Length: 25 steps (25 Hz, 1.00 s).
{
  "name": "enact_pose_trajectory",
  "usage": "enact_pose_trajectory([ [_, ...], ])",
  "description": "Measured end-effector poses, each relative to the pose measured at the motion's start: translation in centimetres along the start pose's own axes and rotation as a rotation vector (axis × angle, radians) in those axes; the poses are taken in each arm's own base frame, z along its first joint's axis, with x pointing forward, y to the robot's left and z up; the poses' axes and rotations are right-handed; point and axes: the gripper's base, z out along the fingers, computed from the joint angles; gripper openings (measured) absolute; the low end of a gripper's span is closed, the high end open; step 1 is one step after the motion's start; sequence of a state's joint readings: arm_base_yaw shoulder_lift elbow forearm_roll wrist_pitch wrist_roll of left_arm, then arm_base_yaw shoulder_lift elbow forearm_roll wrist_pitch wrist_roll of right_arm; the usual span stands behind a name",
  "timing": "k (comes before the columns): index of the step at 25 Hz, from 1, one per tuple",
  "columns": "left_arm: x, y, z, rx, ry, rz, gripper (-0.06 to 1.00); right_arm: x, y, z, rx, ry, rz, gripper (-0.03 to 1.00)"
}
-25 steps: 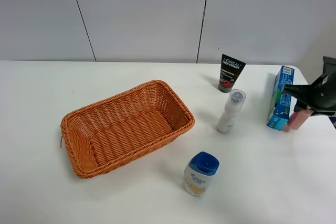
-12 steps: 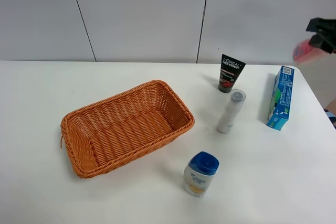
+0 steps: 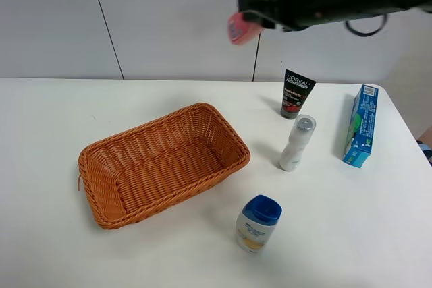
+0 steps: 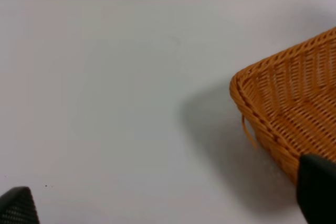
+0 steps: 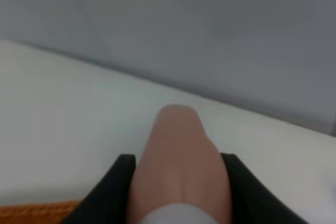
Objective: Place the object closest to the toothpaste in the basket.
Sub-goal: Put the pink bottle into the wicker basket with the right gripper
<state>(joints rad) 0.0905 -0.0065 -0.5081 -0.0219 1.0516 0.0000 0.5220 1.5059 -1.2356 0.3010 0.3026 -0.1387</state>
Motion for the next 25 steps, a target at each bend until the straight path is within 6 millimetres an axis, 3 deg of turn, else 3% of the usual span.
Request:
enact_pose_trajectory([
  [5, 0.0, 0.0, 0.0, 0.000, 0.000, 0.000, 0.99, 3.8, 4.5, 7.7, -0.099, 0.193, -0.076, 0.35],
  [8, 0.0, 0.0, 0.0, 0.000, 0.000, 0.000, 0.99, 6.6, 6.6, 10.8, -0.138, 0.295, -0.105, 0.35],
  [11, 0.0, 0.0, 0.0, 0.000, 0.000, 0.000, 0.99, 9.1, 7.2, 12.8, -0.147, 0.384, -0.083, 0.35],
  [16, 0.0, 0.0, 0.0, 0.000, 0.000, 0.000, 0.99, 11.4, 6.9, 13.9, -0.143, 0.503, -0.089, 0.36],
  [17, 0.0, 0.0, 0.0, 0.000, 0.000, 0.000, 0.99, 11.5, 6.8, 13.9, -0.142, 0.510, -0.095, 0.40],
  [21, 0.0, 0.0, 0.0, 0.000, 0.000, 0.000, 0.99, 11.2, 6.9, 13.9, -0.144, 0.507, -0.100, 0.75],
  [25, 0.0, 0.0, 0.0, 0.000, 0.000, 0.000, 0.99, 9.1, 7.3, 12.7, -0.156, 0.458, -0.097, 0.84],
])
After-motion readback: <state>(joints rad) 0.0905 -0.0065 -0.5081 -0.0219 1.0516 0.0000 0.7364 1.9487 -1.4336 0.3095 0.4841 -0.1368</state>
